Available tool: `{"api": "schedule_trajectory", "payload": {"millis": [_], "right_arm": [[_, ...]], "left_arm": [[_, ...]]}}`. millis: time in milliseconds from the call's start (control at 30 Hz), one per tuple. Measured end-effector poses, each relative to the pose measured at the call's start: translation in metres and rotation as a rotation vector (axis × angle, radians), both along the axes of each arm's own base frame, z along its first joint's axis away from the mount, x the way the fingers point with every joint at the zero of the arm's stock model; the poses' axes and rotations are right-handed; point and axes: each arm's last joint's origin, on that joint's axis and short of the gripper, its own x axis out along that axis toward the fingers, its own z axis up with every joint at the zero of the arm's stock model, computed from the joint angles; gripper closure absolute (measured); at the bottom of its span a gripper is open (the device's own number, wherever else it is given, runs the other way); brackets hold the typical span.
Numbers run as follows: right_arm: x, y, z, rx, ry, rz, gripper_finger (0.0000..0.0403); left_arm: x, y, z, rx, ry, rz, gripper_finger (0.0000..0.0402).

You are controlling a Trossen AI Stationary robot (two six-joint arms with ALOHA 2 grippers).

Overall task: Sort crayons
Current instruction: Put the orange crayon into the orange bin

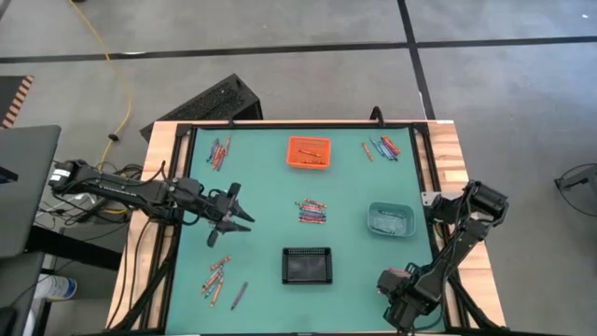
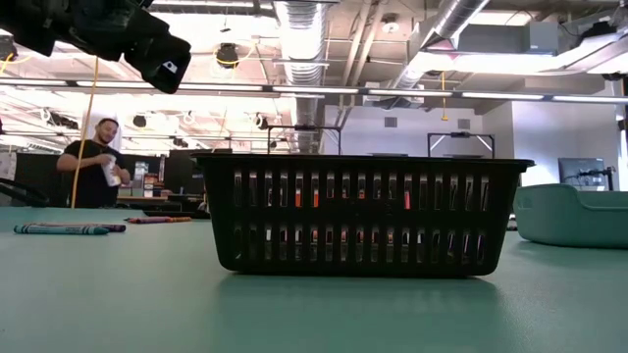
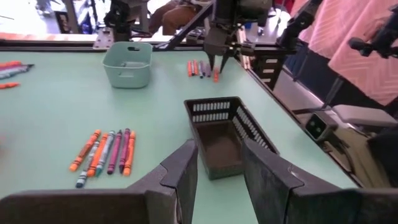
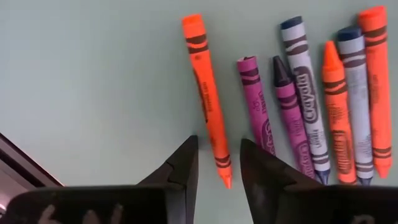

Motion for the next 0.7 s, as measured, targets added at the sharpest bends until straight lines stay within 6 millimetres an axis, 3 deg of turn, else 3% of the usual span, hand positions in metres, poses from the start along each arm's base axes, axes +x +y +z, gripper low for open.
{"api": "schedule_trajectory", "payload": {"millis": [300, 567, 700], "right_arm": [[-0.0003, -0.0007, -0.0002, -0.005, 0.000, 0.029, 0.0294], [0.0014, 0.0018, -0.0004, 0.022, -0.022, 0.084, 0.0389], [0.0018, 0.0024, 0.0001, 0.028, -0.027, 0.087, 0.0394]], "left_arm": [[0.0002, 0.0005, 0.0000, 0.007, -0.001, 0.017, 0.0290], [-0.0001, 0.0005, -0.0016, 0.010, 0.015, 0.017, 0.0290], [-0.0002, 0.0006, -0.0019, 0.023, 0.015, 0.017, 0.0290]]}}
